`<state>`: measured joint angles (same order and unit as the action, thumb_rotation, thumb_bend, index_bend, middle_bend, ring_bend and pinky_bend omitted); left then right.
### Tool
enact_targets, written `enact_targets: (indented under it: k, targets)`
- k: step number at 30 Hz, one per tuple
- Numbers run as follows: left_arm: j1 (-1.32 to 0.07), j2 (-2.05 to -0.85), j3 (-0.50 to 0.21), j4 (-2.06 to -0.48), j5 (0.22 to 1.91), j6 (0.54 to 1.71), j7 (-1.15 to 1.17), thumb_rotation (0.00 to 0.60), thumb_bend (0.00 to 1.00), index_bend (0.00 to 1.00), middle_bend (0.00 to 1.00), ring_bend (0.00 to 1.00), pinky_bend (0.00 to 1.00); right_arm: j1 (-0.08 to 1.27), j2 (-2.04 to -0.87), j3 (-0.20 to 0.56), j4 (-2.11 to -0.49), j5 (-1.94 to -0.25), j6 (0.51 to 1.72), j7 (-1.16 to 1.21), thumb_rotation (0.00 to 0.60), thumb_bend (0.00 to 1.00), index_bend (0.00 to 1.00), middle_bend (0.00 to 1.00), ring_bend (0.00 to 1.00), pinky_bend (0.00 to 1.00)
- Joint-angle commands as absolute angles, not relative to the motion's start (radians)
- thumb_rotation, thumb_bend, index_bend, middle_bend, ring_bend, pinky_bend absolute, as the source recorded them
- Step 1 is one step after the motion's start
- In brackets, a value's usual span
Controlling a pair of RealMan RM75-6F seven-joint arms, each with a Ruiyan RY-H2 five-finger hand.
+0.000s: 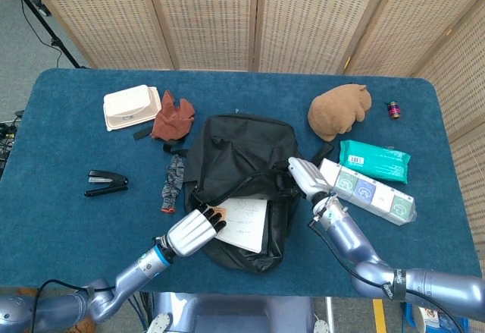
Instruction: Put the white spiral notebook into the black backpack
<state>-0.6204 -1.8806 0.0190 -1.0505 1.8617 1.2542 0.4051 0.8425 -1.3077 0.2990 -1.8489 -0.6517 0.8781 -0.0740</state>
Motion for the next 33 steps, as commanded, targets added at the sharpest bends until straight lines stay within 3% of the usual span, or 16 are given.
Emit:
enact_targets:
  k: [1,14,28,31,33]
  targets:
    - [-0.632,-1.914,-0.002,-1.022,1.828,1.228,0.405,0.6,0.47,0.83,0.68,0.59,0.6,0.843,-1.306,0.293,-1.862,-0.658,0.881,-0.079,0.6,0.7,0.62,0.53,0.43,0.61]
    - [-0.682,-2.007,-0.06,-0.94,1.749,1.19,0.386,0.6,0.47,0.83,0.68,0.59,0.6,0.849,-1.294,0.28,-1.906,-0.674,0.888,-0.089,0.6,0.71,0.62,0.53,0.43,0.61]
    - [-0.734,-2.041,-0.145,-0.958,1.621,1.106,0.456,0.6,0.46,0.81,0.67,0.57,0.6,0.853,-1.265,0.277,-1.94,-0.673,0.886,-0.085,0.6,0.71,0.62,0.53,0.43,0.61]
    - [-0.737,-2.035,-0.142,-0.97,1.608,1.095,0.461,0.6,0.44,0.72,0.57,0.51,0.6,0.851,-1.261,0.274,-1.945,-0.675,0.891,-0.084,0.6,0.71,0.62,0.53,0.43,0.61]
    - [-0.736,-2.027,-0.134,-0.978,1.606,1.095,0.46,0.6,0.4,0.56,0.4,0.38,0.6,0.849,-1.26,0.275,-1.946,-0.676,0.893,-0.08,0.6,0.71,0.62,0.53,0.43,0.61]
